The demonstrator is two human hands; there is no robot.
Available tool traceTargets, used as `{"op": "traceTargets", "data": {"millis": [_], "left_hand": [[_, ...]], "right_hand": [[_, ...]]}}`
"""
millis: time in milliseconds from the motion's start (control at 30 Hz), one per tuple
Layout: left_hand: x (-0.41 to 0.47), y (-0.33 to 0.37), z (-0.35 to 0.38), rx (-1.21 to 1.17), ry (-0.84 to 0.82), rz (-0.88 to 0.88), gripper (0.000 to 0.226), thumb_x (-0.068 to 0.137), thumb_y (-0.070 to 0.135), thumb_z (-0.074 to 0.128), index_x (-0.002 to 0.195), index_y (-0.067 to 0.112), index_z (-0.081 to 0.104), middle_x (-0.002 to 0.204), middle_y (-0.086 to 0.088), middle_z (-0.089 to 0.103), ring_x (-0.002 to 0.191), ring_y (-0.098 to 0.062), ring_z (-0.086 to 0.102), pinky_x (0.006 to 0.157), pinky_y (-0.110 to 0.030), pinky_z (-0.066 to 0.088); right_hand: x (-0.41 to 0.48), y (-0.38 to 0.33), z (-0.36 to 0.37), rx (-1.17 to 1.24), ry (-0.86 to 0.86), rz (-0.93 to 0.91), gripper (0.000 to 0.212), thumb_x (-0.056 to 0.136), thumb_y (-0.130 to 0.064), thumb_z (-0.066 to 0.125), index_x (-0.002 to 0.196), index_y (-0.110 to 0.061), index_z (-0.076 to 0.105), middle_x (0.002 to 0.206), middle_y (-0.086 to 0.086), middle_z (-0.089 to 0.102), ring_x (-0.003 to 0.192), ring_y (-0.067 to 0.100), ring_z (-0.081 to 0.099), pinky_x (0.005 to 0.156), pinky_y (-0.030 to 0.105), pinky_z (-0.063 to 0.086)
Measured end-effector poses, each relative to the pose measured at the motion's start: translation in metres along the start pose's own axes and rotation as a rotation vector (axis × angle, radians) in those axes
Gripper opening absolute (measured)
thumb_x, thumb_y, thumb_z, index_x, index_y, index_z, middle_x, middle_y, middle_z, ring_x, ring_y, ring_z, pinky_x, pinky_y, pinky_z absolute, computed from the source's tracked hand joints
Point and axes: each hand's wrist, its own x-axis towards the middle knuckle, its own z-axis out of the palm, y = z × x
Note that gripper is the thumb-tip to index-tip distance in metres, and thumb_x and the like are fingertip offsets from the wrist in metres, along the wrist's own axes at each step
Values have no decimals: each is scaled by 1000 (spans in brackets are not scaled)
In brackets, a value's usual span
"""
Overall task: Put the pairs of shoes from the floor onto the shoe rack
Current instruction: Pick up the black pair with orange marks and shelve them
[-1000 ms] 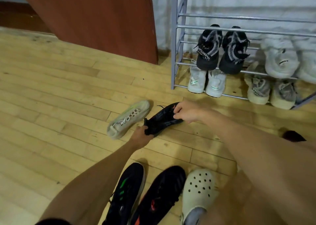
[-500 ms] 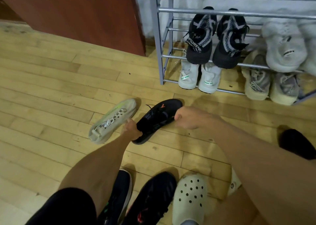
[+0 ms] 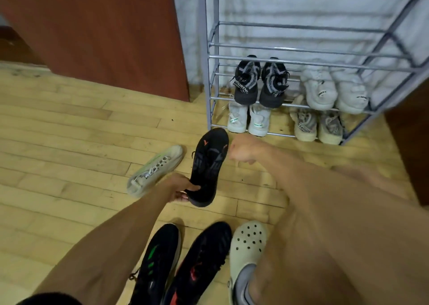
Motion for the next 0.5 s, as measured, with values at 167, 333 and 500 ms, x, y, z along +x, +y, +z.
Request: {"op": "traceTargets", "data": {"millis": [167, 333, 500], "left_hand": [[-84, 60, -17, -88, 67, 295, 34, 78, 6, 75, 109, 4, 61, 99, -12, 66, 84, -24, 62, 73, -32, 54], [-178, 130, -13, -117, 77, 569, 20, 78, 9, 76, 94, 12, 65, 94, -5, 68, 81, -19, 63, 63, -29, 53], [-246, 189, 20, -41, 74, 798, 41, 81, 16, 75, 119, 8, 61, 108, -7, 69, 82, -18, 65, 61, -24, 50]], "right_hand": [[-58, -9, -23, 176, 94, 35, 30, 91, -33, 58, 112, -11, 57, 104, 6, 54, 90, 27, 65, 72, 35, 58], [-112, -6, -67, 556, 203, -104, 35, 92, -35, 60, 119, -13, 58, 113, 2, 60, 90, 22, 65, 71, 32, 57], [-160, 26, -116, 886, 396, -289, 27, 89, -11, 66, 116, -6, 60, 109, 11, 69, 90, 24, 69, 79, 34, 60]]}}
